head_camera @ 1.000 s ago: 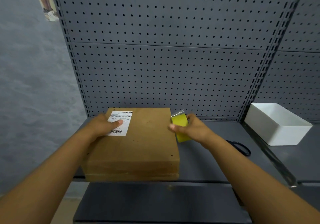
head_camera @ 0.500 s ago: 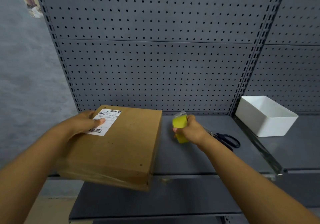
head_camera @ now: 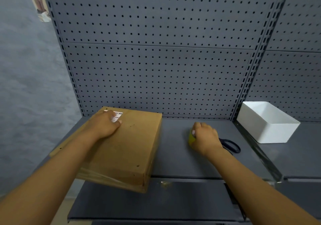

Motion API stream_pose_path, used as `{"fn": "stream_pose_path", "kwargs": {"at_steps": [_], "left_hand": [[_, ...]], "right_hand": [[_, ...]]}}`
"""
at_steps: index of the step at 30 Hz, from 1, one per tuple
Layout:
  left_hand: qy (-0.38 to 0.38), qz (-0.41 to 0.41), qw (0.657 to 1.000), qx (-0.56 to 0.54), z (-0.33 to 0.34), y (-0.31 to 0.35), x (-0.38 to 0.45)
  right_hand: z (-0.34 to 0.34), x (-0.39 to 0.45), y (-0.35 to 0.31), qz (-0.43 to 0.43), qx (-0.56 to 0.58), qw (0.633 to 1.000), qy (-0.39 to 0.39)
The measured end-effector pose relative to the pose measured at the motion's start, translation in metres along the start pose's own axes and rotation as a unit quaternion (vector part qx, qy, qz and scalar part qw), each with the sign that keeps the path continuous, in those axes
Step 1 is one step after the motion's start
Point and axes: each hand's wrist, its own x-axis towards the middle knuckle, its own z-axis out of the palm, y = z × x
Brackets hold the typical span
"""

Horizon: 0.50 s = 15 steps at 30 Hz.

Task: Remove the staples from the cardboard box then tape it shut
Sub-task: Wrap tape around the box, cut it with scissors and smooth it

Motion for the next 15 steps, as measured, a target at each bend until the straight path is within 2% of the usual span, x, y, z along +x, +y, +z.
{"fn": "stream_pose_path", "kwargs": {"at_steps": [1, 2, 4, 6, 8, 12, 15], "left_hand": [[0.003, -0.029, 1.0, 0.009, -0.003, -0.009, 0.001], [0.006, -0.064, 0.998, 0.016, -0.006, -0.019, 0.002], [0.003, -0.124, 0.992, 0.003, -0.011, -0.035, 0.004], [-0.016, -0.15, 0.988, -0.038, -0.013, -0.042, 0.002], [-0.039, -0.148, 0.986, -0.07, -0.013, -0.044, -0.001], [-0.052, -0.13, 0.982, -0.126, -0.021, -0.055, -0.003], [-0.084, -0.116, 0.982, -0.122, -0.028, -0.056, -0.001]], "right_hand": [[-0.004, -0.002, -0.009, -0.014, 0.041, 0.998, 0.043], [-0.01, -0.004, -0.021, -0.028, 0.113, 0.992, 0.054], [-0.023, -0.009, -0.05, -0.044, 0.296, 0.954, -0.013], [-0.032, -0.018, -0.078, -0.06, 0.406, 0.903, -0.13], [-0.03, -0.023, -0.096, -0.084, 0.423, 0.885, -0.177], [-0.025, -0.018, -0.098, -0.084, 0.418, 0.89, -0.158], [-0.025, -0.014, -0.085, -0.056, 0.45, 0.882, -0.126]]}}
